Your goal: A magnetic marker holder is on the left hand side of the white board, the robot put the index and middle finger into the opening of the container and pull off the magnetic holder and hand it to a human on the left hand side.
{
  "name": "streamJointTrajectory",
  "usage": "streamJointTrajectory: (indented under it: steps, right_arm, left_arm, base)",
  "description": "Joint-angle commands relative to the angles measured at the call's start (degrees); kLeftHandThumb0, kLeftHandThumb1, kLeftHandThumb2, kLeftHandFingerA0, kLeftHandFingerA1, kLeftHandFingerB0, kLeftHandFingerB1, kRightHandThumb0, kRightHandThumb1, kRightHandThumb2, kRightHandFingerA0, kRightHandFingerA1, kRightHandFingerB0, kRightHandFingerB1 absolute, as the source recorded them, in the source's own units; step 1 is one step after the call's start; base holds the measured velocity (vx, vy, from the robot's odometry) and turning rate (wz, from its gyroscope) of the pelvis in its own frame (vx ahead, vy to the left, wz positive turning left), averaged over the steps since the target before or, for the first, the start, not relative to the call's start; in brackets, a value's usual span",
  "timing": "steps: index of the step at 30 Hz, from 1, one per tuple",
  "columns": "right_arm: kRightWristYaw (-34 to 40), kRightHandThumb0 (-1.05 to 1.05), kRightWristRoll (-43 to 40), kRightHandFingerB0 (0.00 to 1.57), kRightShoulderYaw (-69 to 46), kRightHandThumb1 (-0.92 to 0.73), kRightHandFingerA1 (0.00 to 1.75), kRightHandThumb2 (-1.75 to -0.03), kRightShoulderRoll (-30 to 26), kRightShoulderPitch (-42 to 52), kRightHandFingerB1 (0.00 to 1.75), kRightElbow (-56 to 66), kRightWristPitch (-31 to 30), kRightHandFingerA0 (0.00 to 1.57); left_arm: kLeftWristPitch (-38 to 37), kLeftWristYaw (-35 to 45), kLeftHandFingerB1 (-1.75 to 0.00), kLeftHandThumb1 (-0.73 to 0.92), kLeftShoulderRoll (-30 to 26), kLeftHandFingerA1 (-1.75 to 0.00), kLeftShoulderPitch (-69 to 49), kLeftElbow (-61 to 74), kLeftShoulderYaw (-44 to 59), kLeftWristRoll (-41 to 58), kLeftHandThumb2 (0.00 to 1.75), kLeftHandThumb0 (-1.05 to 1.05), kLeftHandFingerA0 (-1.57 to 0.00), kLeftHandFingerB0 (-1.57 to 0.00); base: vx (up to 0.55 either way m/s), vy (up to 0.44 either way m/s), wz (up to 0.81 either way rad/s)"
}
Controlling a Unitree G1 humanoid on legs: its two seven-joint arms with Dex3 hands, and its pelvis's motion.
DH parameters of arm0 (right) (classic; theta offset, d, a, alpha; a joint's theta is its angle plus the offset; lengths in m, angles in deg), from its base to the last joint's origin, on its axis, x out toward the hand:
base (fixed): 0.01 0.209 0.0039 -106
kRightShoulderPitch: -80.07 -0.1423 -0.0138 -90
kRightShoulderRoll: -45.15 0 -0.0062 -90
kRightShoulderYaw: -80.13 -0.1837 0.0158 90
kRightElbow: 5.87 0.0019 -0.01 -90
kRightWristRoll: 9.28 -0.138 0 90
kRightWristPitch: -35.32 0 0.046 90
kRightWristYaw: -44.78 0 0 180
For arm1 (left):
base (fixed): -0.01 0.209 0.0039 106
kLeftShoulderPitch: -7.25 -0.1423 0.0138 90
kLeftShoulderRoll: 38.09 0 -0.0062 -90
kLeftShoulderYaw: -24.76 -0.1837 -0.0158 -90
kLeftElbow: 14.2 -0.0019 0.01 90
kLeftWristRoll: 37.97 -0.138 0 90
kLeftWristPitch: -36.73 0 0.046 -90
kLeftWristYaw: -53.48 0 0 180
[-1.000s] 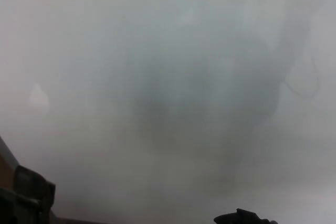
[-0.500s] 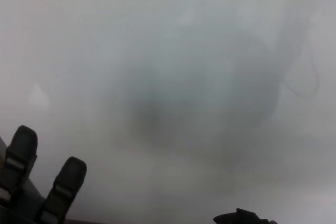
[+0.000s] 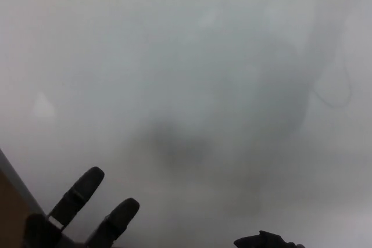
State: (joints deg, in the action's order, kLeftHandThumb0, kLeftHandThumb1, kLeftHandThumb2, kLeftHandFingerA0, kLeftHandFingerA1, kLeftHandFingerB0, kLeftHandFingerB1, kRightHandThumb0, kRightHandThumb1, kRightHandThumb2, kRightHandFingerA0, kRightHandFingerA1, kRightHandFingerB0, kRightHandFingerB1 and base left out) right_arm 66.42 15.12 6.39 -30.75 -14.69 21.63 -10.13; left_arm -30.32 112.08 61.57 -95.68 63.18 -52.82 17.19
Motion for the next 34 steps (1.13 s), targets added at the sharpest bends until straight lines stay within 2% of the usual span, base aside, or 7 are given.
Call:
streamJointTrajectory:
  steps: [1,4,5,7,15,18,34]
  right_arm:
    - [-6.63,-0.43,-10.17,0.45,-6.40,-0.55,0.68,-0.96,1.26,1.12,0.57,-1.09,2.13,0.71]
    - [-7.89,-0.47,-11.33,0.55,-7.47,-0.67,0.49,-0.62,1.66,1.18,0.43,-1.41,2.04,0.76]
    - [-8.05,-0.51,-11.21,0.54,-7.51,-0.67,0.49,-0.63,1.61,1.18,0.43,-1.50,2.08,0.76]
    - [-8.36,-0.52,-11.02,0.54,-7.61,-0.67,0.49,-0.63,1.60,1.10,0.43,-1.65,1.96,0.76]
    - [-8.36,-0.44,-10.09,0.47,-8.16,-0.56,0.69,-0.97,2.00,1.87,0.57,-1.93,2.02,0.72]
    - [-8.36,-0.50,-9.84,0.57,-8.33,-0.66,0.51,-0.63,2.03,2.34,0.44,-2.16,2.37,0.76]
    - [-8.47,-0.45,-8.56,0.48,-8.88,-0.56,0.69,-0.96,1.74,3.28,0.58,-1.89,2.98,0.73]
  left_arm:
    - [-37.37,-31.76,-0.42,0.66,-8.98,-0.49,4.51,-27.69,-12.83,-45.34,0.97,-0.79,-0.24,-0.16]
    - [-38.18,-32.03,-0.42,0.64,-8.50,-0.49,4.76,-28.79,-12.71,-44.29,0.96,-0.79,-0.24,-0.17]
    - [-38.47,-31.99,-0.28,0.79,-8.34,-0.38,4.95,-29.61,-12.68,-43.84,0.65,-0.77,-0.30,-0.23]
    - [-39.22,-32.18,-0.42,0.64,-8.24,-0.49,5.35,-31.14,-12.87,-43.40,0.95,-0.78,-0.23,-0.16]
    - [-43.04,-34.23,-0.28,0.73,-8.64,-0.37,5.63,-35.86,-14.84,-43.86,0.63,-0.80,-0.27,-0.20]
    - [-44.91,-34.21,-0.40,0.56,-8.59,-0.47,5.34,-36.93,-15.13,-43.67,0.90,-0.78,-0.24,-0.14]
    - [-51.38,-35.40,-0.40,0.50,-8.27,-0.49,6.12,-42.27,-16.37,-44.67,0.85,-0.76,-0.28,-0.17]
  base:
    - [0.00,0.000,0.00]
    - [0.00,0.000,0.00]
    - [0.00,0.000,0.00]
    - [0.00,0.000,0.00]
    - [0.00,0.000,0.00]
    - [0.00,0.000,0.00]
    - [0.00,0.000,0.00]
